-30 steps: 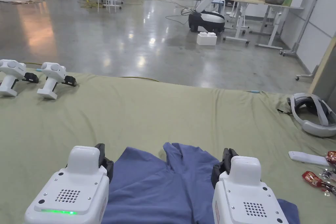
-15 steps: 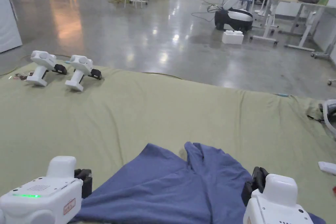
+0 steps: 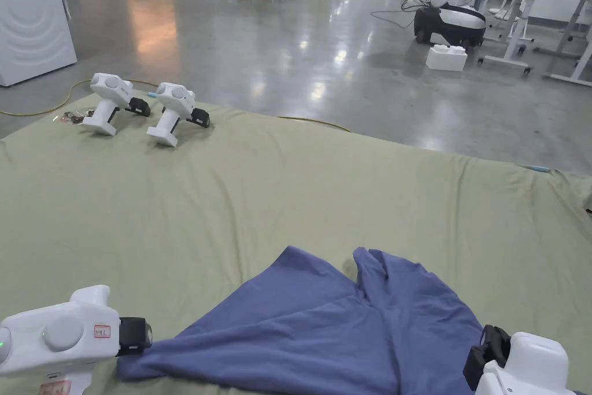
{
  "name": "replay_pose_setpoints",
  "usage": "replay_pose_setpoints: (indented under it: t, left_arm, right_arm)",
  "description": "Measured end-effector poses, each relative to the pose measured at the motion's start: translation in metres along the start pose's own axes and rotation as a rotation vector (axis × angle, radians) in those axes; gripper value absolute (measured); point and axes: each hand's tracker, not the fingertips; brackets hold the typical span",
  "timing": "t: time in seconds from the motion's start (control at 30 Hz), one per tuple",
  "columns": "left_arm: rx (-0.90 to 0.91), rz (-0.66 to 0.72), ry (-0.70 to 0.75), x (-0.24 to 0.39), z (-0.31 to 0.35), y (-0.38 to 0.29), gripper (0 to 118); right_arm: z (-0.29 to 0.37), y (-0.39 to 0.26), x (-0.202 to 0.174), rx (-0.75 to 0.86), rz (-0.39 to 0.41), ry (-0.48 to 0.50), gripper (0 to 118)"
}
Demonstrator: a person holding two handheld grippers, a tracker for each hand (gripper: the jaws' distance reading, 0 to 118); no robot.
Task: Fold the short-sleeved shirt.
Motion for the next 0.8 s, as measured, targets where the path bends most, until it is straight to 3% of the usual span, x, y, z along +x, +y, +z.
replay_pose_setpoints:
  t: [0.17, 0.37, 0.43, 0.47, 0.5, 0.6, 0.8]
  left_arm:
    - [-0.089, 0.033, -0.006, -0.001, -0.028, -0.005, 72]
    - [-0.043, -0.072, 0.091, 0.026, -0.022, -0.007, 68]
    - [-0.032, -0.084, 0.098, 0.03, -0.023, -0.006, 59]
    - [-0.018, -0.088, 0.096, 0.03, -0.022, -0.006, 41]
    - [-0.007, -0.087, 0.103, 0.03, -0.021, -0.005, 30]
    - [-0.009, -0.063, 0.075, 0.027, -0.029, -0.005, 14]
    - [0.015, -0.148, 0.074, 0.034, -0.022, 0.0, 8]
  right_arm:
    - [-0.01, -0.004, 0.003, -0.033, 0.004, -0.011, 8]
    - [-0.022, -0.01, 0.0, -0.062, 0.015, -0.004, 8]
    - [-0.027, -0.013, -0.002, -0.078, 0.021, 0.005, 8]
    - [-0.031, -0.015, -0.004, -0.086, 0.026, 0.009, 8]
    - [-0.034, -0.016, -0.005, -0.093, 0.031, 0.011, 8]
    - [-0.045, -0.019, -0.007, -0.116, 0.032, 0.026, 8]
    - [-0.08, -0.01, -0.003, -0.15, 0.045, 0.057, 8]
